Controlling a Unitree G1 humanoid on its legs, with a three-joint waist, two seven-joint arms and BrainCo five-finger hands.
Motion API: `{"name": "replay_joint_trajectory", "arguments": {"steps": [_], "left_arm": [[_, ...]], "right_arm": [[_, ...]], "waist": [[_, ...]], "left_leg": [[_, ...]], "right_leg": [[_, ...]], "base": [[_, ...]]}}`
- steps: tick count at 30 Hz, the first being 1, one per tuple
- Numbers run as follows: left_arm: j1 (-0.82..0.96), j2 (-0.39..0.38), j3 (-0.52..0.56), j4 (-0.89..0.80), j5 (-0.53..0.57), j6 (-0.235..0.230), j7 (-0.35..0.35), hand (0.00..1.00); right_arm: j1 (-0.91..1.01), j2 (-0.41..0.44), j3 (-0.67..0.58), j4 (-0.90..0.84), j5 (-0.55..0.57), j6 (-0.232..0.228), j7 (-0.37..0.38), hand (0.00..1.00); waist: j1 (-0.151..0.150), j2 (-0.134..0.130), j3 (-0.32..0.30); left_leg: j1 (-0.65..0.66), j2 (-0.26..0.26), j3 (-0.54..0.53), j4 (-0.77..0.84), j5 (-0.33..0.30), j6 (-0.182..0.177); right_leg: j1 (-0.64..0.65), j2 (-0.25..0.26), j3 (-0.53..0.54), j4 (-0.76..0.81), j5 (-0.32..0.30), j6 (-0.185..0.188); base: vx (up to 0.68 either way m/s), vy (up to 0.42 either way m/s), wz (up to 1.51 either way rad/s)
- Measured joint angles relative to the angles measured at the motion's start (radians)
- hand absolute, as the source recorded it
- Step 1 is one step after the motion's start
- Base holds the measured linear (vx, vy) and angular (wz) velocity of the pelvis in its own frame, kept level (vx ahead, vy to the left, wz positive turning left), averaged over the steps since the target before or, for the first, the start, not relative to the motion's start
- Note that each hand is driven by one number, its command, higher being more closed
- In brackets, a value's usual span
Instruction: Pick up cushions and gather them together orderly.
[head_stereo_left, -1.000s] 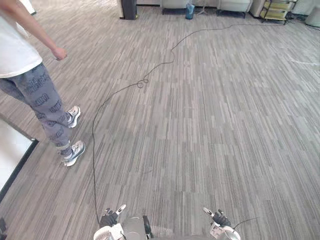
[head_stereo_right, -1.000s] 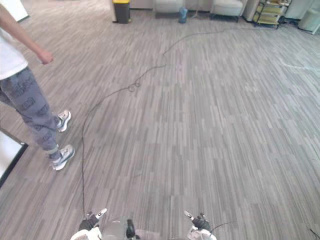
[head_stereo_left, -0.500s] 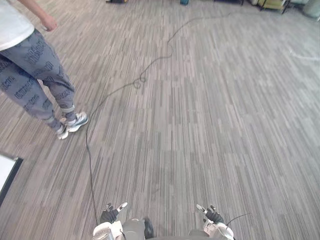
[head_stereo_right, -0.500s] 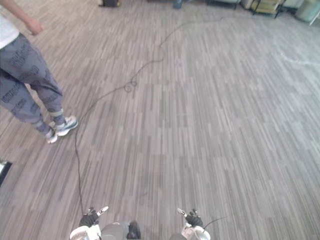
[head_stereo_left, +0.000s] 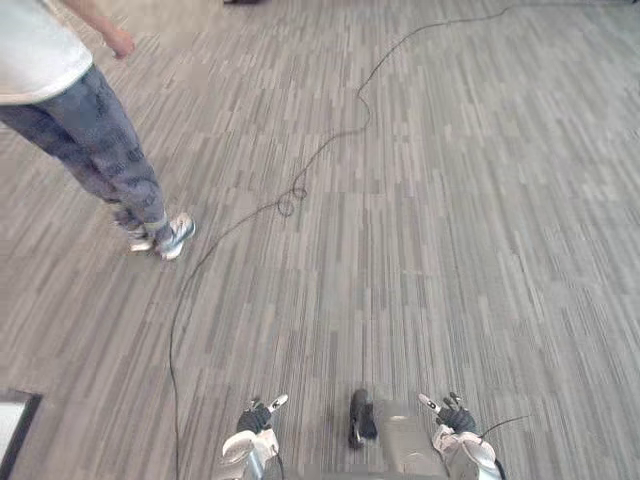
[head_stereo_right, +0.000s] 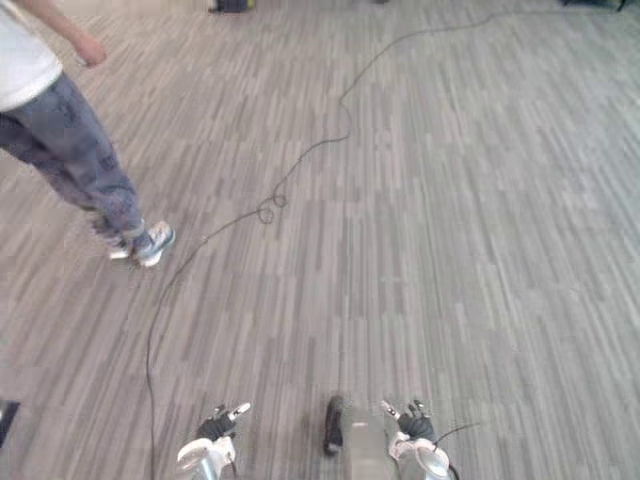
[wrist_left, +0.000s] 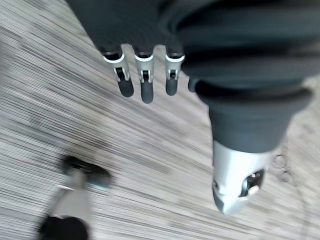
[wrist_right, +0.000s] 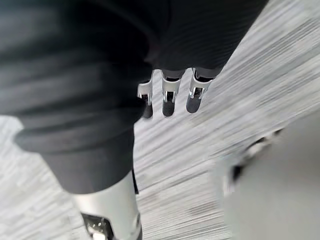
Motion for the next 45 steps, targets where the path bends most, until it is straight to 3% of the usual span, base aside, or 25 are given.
{"name": "replay_joint_trajectory", "arguments": {"steps": [2,5,9,10,11,13,14,15,16,18,19,20,23,25,26,28,31,33,34,36,38,41,42,43,45], "left_arm": [[0.011,0.001,0.002,-0.039,-0.001,-0.004,0.000,0.00],[0.016,0.002,0.000,-0.076,-0.034,-0.006,0.001,0.00],[0.043,0.013,-0.009,-0.093,-0.047,-0.024,0.007,0.00],[0.065,0.026,-0.008,-0.095,-0.047,-0.027,0.008,0.00],[0.088,0.058,-0.002,-0.093,-0.047,-0.025,0.010,0.00],[0.093,0.071,0.029,-0.071,-0.047,-0.021,0.010,0.00],[0.092,0.078,0.031,-0.062,-0.046,-0.021,0.010,0.00],[0.092,0.082,0.031,-0.060,-0.047,-0.020,0.011,0.00],[0.079,0.081,0.030,-0.040,-0.046,-0.019,0.011,0.00],[0.063,0.078,-0.002,-0.014,-0.047,-0.017,0.010,0.00],[0.033,0.070,-0.026,-0.007,-0.047,-0.015,0.010,0.00],[0.023,0.068,-0.034,-0.002,-0.047,-0.015,0.009,0.00],[-0.021,0.041,-0.084,0.012,-0.046,-0.006,0.006,0.00],[-0.032,0.027,-0.119,0.018,-0.043,-0.004,0.002,0.00],[-0.029,0.012,-0.117,0.026,-0.035,-0.003,0.000,0.00],[-0.028,0.005,-0.112,0.042,-0.023,-0.001,-0.005,0.00],[-0.018,-0.006,-0.065,0.041,-0.017,0.004,-0.005,0.00],[0.004,-0.005,-0.015,-0.003,-0.036,0.001,-0.015,0.00],[0.009,0.002,-0.006,-0.023,-0.039,-0.005,-0.019,0.00],[0.019,0.019,-0.006,-0.054,-0.047,-0.006,-0.020,0.00],[0.033,0.016,0.011,-0.091,-0.051,-0.022,-0.019,0.00],[0.062,0.020,0.011,-0.106,-0.072,-0.028,-0.017,0.00],[0.070,0.024,0.008,-0.104,-0.073,-0.028,-0.017,0.00],[0.088,0.051,0.008,-0.082,-0.084,-0.025,-0.016,0.00],[0.086,0.070,0.014,-0.068,-0.083,-0.024,-0.015,0.00]], "right_arm": [[0.000,0.012,0.037,0.003,0.000,0.003,-0.003,0.00],[-0.019,0.021,0.073,0.007,0.000,0.018,-0.006,0.00],[-0.019,0.042,0.083,0.010,-0.001,0.024,-0.009,0.00],[-0.015,0.055,0.085,0.017,-0.001,0.027,-0.010,0.00],[0.003,0.079,0.102,0.026,0.000,0.028,-0.011,0.00],[0.021,0.082,0.102,0.030,-0.005,0.026,-0.006,0.00],[0.022,0.082,0.103,0.030,-0.005,0.026,-0.006,0.00],[0.029,0.079,0.102,0.027,-0.007,0.025,-0.005,0.00],[0.027,0.073,0.095,0.011,-0.007,0.021,-0.003,0.00],[0.033,0.073,0.094,-0.024,-0.008,0.007,0.005,0.00],[0.034,0.073,0.097,-0.047,-0.009,0.004,0.011,0.00],[0.034,0.073,0.093,-0.053,-0.009,0.004,0.012,0.00],[0.018,0.070,0.060,-0.079,-0.009,0.000,0.016,0.00],[0.019,0.066,0.050,-0.076,-0.010,-0.005,0.015,0.00],[0.016,0.056,0.053,-0.073,-0.010,-0.003,0.017,0.00],[-0.003,0.039,0.054,-0.073,-0.015,-0.002,0.026,0.00],[-0.006,0.035,0.033,-0.084,-0.045,0.001,0.027,0.00],[-0.022,0.044,0.063,-0.060,-0.044,0.009,0.025,0.00],[-0.032,0.050,0.081,-0.042,-0.041,0.009,0.025,0.00],[-0.041,0.062,0.107,-0.020,-0.038,0.018,0.024,0.00],[-0.042,0.070,0.095,0.009,-0.037,0.025,0.023,0.00],[-0.023,0.079,0.092,0.010,-0.037,0.028,0.018,0.00],[-0.021,0.079,0.093,0.014,-0.037,0.027,0.018,0.00],[-0.009,0.082,0.103,0.049,-0.037,0.031,0.018,0.00],[0.004,0.083,0.098,0.043,-0.037,0.032,0.016,0.00]], "waist": [[0.009,-0.034,0.001],[0.029,-0.026,-0.008],[0.072,-0.041,-0.022],[0.079,-0.064,-0.039],[0.083,-0.103,-0.072],[0.080,-0.140,-0.096],[0.083,-0.152,-0.092],[0.082,-0.152,-0.087],[0.069,-0.138,-0.075],[0.061,-0.120,-0.070],[0.060,-0.114,-0.068],[0.058,-0.115,-0.067],[0.009,-0.103,-0.058],[0.001,-0.104,-0.056],[-0.002,-0.095,-0.052],[-0.001,-0.055,-0.052],[-0.008,-0.005,-0.025],[0.017,-0.002,0.008],[0.023,-0.015,0.016],[0.036,-0.048,0.016],[0.072,-0.052,0.009],[0.081,-0.057,0.000],[0.081,-0.059,-0.005],[0.088,-0.084,-0.042],[0.097,-0.131,-0.064]], "left_leg": [[-0.128,0.013,0.044,0.020,-0.062,0.059],[-0.294,0.030,0.128,-0.219,-0.147,0.088],[-0.328,-0.093,0.021,-0.786,-0.085,0.057],[-0.334,-0.121,-0.015,-0.755,-0.031,0.066],[-0.335,-0.146,0.011,-0.706,-0.073,0.084],[-0.303,-0.147,0.085,-0.651,-0.157,0.112],[-0.241,-0.149,0.137,-0.657,-0.191,0.127],[-0.191,-0.156,0.161,-0.670,-0.212,0.131],[-0.092,-0.164,0.182,-0.704,-0.246,0.135],[0.070,-0.171,0.227,-0.799,-0.275,0.121],[0.159,-0.182,0.257,-0.883,-0.286,0.107],[0.178,-0.186,0.266,-0.903,-0.287,0.106],[0.300,-0.197,0.308,-1.006,-0.294,0.092],[0.370,-0.213,0.315,-1.037,-0.294,0.092],[0.407,-0.215,0.311,-1.032,-0.294,0.092],[0.407,-0.163,0.309,-0.951,-0.256,0.037],[0.249,-0.066,0.169,-0.444,0.019,0.046],[0.082,0.010,0.140,-0.017,-0.029,0.077],[0.012,0.005,0.121,0.037,-0.072,0.088],[-0.141,-0.011,0.114,-0.028,-0.147,0.113],[-0.284,-0.038,0.113,-0.338,-0.195,0.112],[-0.362,-0.114,0.026,-0.762,-0.133,0.055],[-0.371,-0.122,0.015,-0.791,-0.104,0.060],[-0.367,-0.154,0.001,-0.749,0.007,0.098],[-0.331,-0.168,0.081,-0.686,-0.086,0.134]], "right_leg": [[0.125,-0.001,0.039,-0.103,-0.024,0.014],[0.272,0.003,0.106,-0.233,-0.057,0.052],[0.357,-0.032,0.244,-0.261,-0.159,0.093],[0.361,-0.055,0.294,-0.247,-0.191,0.099],[0.360,-0.091,0.347,-0.226,-0.202,0.120],[0.264,-0.126,0.398,-0.006,-0.173,0.184],[0.180,-0.138,0.420,0.214,-0.113,0.275],[0.111,-0.147,0.417,0.377,-0.064,0.339],[0.044,-0.155,0.370,0.567,-0.028,0.347],[-0.052,-0.183,0.212,0.690,-0.056,0.284],[-0.152,-0.204,0.074,0.668,-0.084,0.235],[-0.177,-0.211,0.038,0.642,-0.089,0.225],[-0.266,-0.211,-0.189,0.322,-0.068,0.159],[-0.287,-0.179,-0.228,0.067,0.029,0.116],[-0.276,-0.159,-0.215,0.041,0.138,-0.030],[-0.273,-0.144,-0.216,0.115,0.060,-0.041],[-0.141,-0.077,-0.168,0.103,-0.047,-0.024],[0.026,0.010,-0.064,0.000,-0.079,-0.031],[0.085,0.022,-0.033,-0.039,-0.092,-0.035],[0.199,0.031,0.041,-0.147,-0.095,-0.032],[0.302,0.020,0.154,-0.231,-0.096,0.023],[0.413,-0.028,0.251,-0.286,-0.163,0.083],[0.431,-0.037,0.273,-0.293,-0.177,0.090],[0.446,-0.078,0.335,-0.265,-0.191,0.102],[0.360,-0.134,0.381,-0.055,-0.141,0.183]], "base": [[0.50,-0.048,-0.29],[0.50,0.055,-0.50],[0.57,0.234,-0.97],[0.62,0.357,-1.39],[0.68,0.351,-1.20],[0.76,0.357,-1.06],[0.64,0.332,-1.02],[0.58,0.290,-0.95],[0.56,0.235,-0.77],[0.63,0.252,-0.78],[0.49,0.204,-0.63],[0.40,0.149,-0.41],[0.53,0.101,-0.06],[0.80,0.023,0.04],[0.75,-0.045,-0.20],[0.67,-0.091,-0.33],[0.73,-0.148,-0.67],[0.64,0.001,-1.25],[0.55,0.037,-1.16],[0.45,0.064,-1.03],[0.53,0.137,-1.42],[0.65,0.298,-1.04],[0.76,0.415,-1.18],[0.81,0.435,-1.03],[0.91,0.467,-0.94]]}}
